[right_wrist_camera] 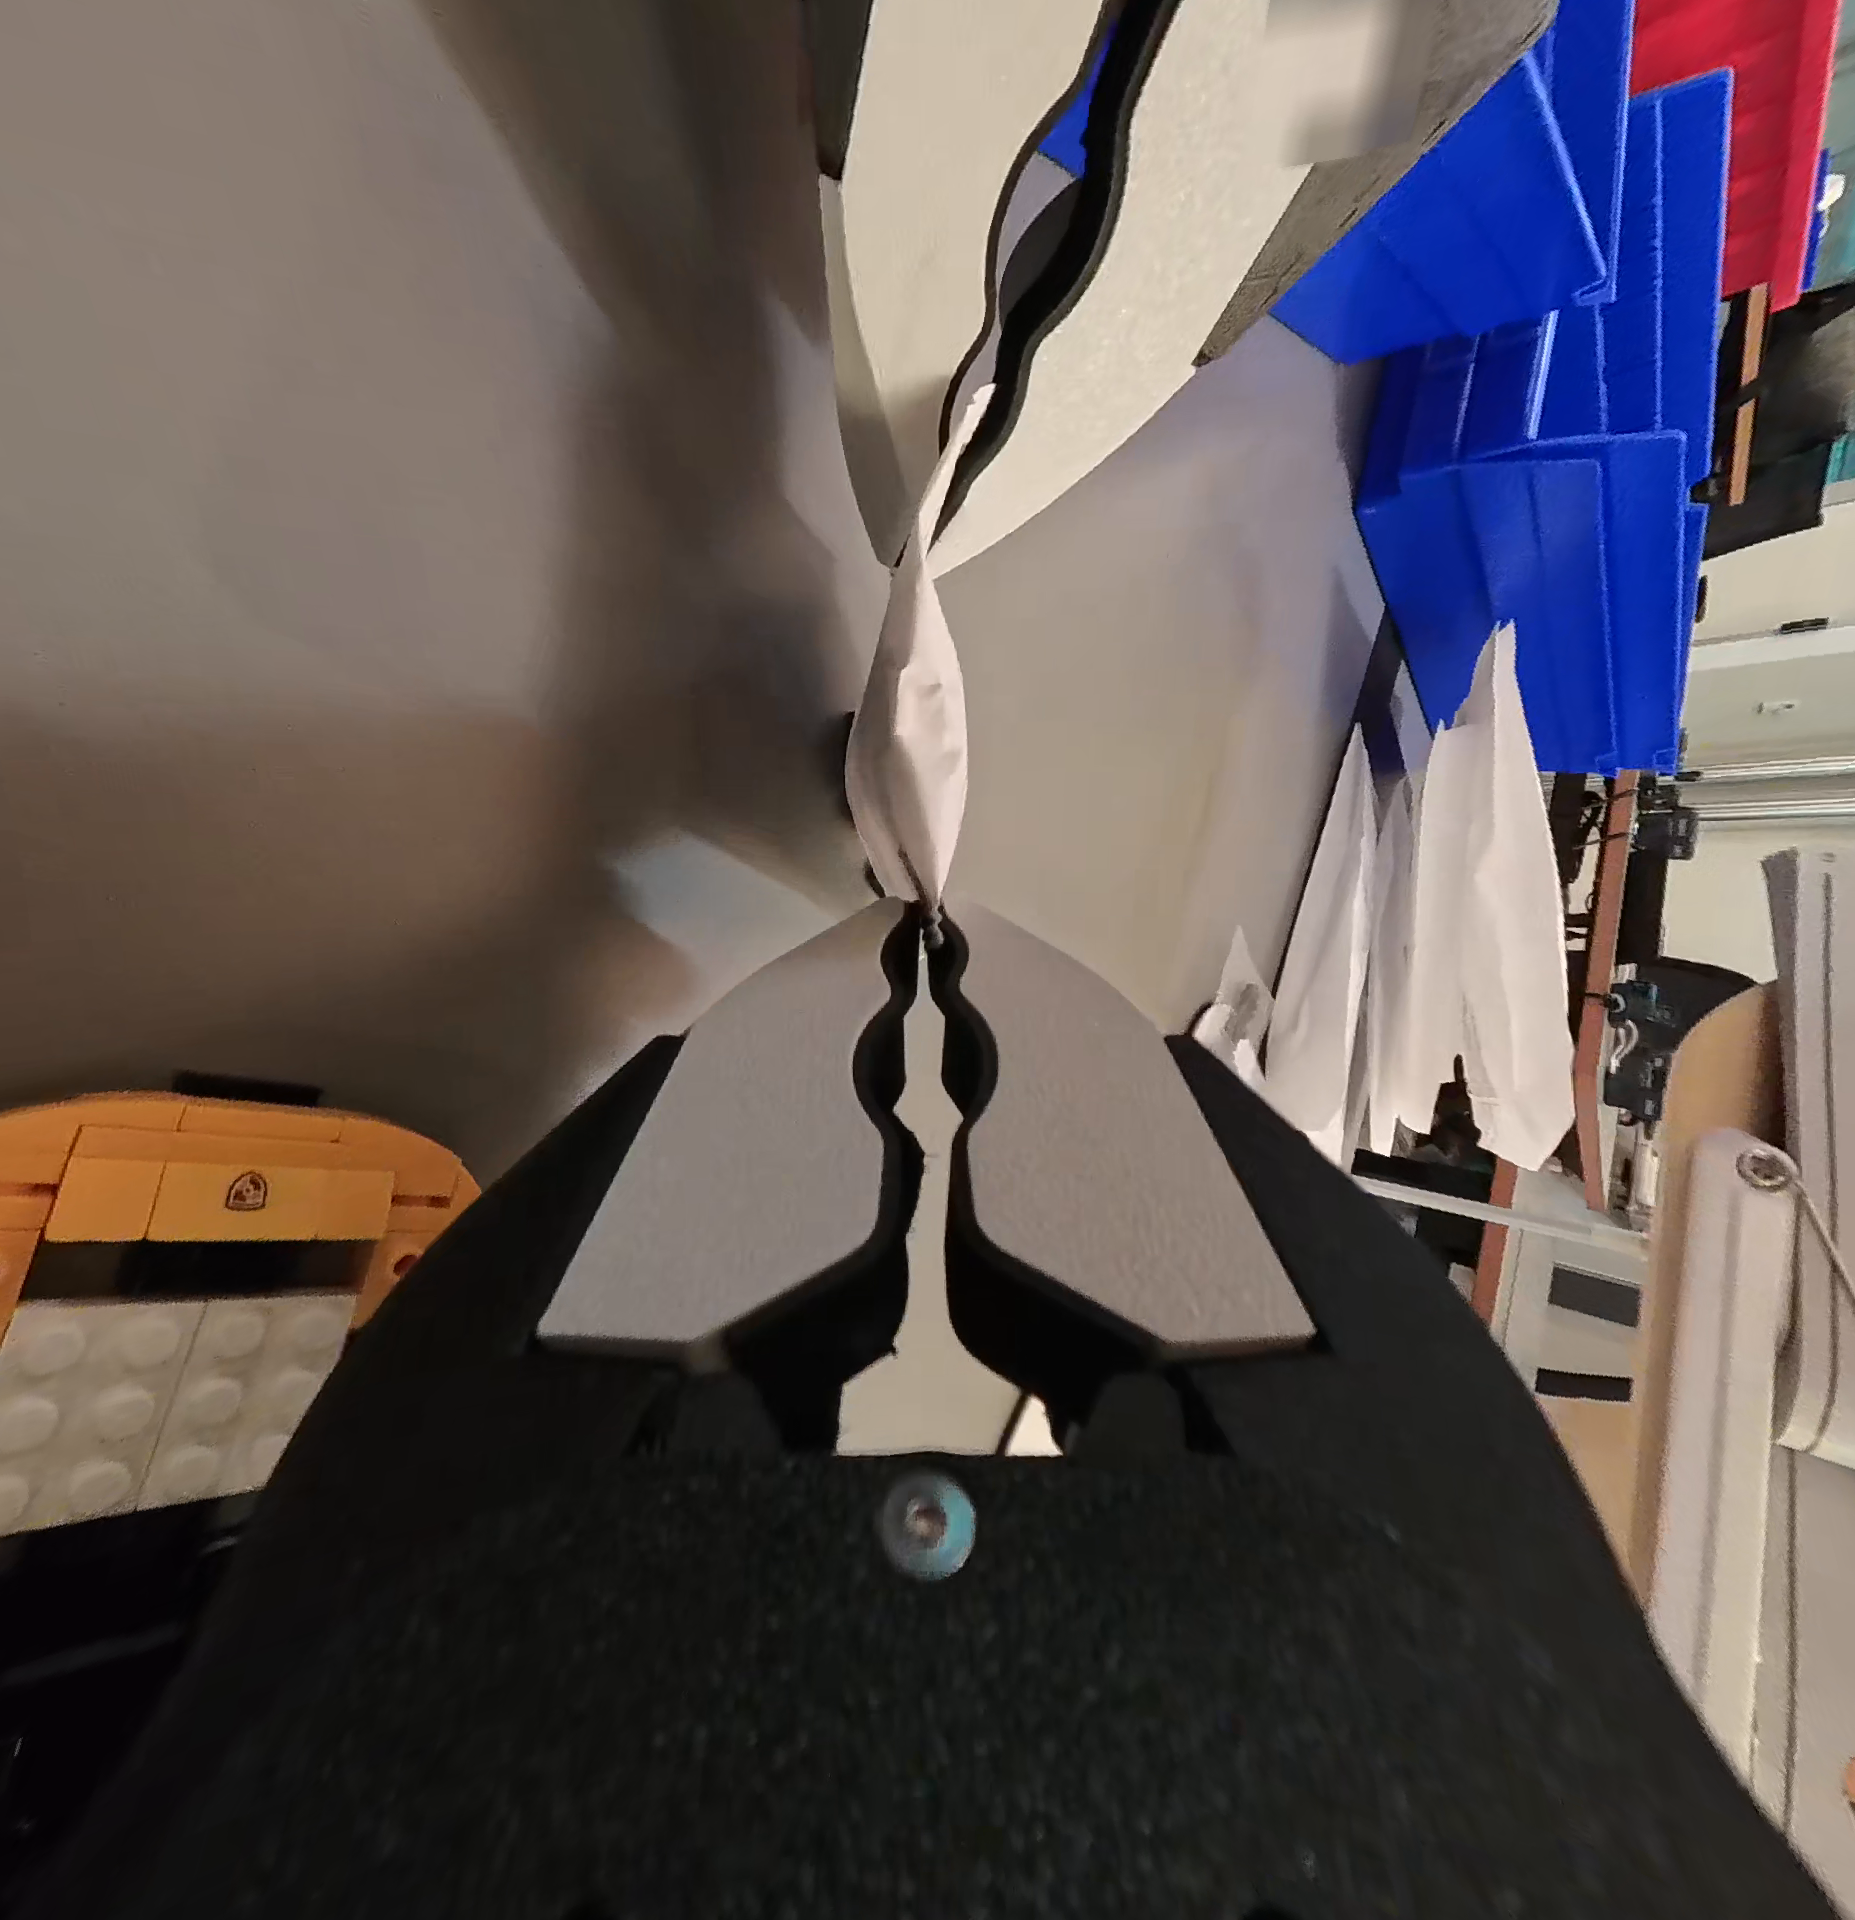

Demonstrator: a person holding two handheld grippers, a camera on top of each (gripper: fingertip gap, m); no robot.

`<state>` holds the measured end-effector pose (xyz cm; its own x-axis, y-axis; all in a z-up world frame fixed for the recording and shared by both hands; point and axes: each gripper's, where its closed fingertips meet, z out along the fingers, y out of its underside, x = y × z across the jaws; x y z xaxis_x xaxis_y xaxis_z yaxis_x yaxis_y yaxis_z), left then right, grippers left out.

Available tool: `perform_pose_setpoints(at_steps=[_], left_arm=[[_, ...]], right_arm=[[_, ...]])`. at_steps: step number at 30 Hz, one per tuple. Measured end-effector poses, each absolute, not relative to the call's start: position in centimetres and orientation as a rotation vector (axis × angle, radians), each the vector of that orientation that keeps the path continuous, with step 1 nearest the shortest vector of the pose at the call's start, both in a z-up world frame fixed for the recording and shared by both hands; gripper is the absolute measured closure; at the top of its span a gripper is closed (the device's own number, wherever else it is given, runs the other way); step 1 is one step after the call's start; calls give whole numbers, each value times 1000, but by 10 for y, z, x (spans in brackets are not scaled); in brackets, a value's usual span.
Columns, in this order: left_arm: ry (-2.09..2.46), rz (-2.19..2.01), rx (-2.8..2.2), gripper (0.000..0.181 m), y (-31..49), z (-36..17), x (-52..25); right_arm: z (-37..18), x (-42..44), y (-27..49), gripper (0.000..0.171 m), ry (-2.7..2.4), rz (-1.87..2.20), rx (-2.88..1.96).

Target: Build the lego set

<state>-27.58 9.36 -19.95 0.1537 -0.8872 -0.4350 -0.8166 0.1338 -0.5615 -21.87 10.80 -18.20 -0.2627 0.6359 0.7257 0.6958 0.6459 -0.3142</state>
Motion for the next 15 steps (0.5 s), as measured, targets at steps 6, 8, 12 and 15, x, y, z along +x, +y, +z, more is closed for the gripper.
perform_pose_setpoints(at_steps=[6, 8, 12, 15], left_arm=[[1648, -140, -1690, 181, 94, -199, -276], [1640, -182, -1715, 181, 94, -199, -276], [1585, -279, -1782, 181, 97, -194, -275], [1545, -311, -1810, 181, 102, -189, -277]], right_arm=[[-183, -219, 109, 170, -1961, -66, -1066], [-181, -219, 111, 169, -1951, -54, -1084], [-176, -218, 116, 166, -1909, -23, -1120], [-172, -218, 120, 165, -1869, 5, -1143]])
